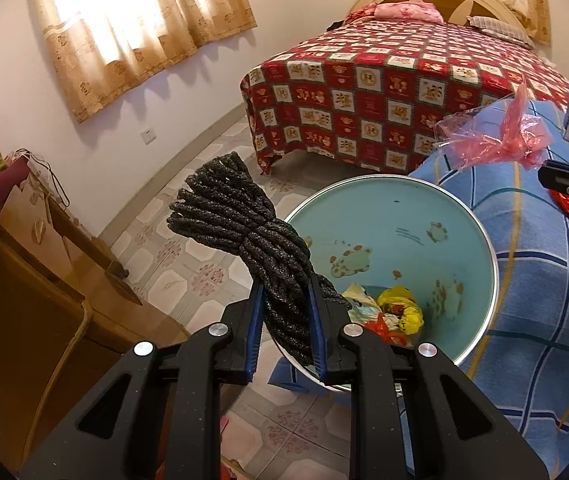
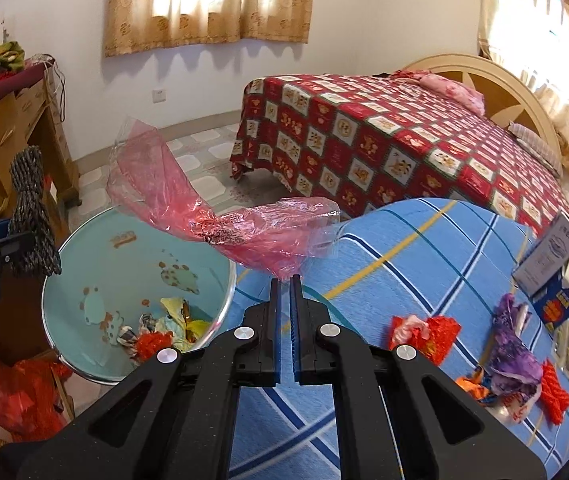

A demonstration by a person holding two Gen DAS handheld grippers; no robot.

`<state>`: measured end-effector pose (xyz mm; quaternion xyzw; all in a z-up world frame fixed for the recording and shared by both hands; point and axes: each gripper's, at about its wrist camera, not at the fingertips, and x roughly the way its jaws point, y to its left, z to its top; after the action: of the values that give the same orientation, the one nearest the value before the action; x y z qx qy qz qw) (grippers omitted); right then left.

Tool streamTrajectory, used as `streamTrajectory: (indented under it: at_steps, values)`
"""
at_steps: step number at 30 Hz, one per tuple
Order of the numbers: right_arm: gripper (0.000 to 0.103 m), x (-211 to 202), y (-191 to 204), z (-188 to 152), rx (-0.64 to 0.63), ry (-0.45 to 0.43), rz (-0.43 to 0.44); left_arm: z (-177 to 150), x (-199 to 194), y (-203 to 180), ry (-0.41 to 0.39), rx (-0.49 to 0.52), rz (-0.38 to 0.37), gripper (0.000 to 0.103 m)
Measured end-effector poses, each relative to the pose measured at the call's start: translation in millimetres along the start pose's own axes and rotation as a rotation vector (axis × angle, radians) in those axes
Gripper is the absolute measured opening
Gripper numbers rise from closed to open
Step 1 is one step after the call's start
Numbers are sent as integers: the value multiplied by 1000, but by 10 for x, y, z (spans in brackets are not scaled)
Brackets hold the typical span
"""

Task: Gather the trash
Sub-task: 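Carry the black bundle and pink bag over the blue bin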

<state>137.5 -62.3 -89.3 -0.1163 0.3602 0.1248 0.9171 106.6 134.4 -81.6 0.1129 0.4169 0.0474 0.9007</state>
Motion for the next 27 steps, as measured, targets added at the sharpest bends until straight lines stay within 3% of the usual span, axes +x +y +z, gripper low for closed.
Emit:
streamTrajectory:
  at_steps: [27]
  values:
    - [5,123,257,21,-48,17,14,-5,41,27,6,-7,-5,21]
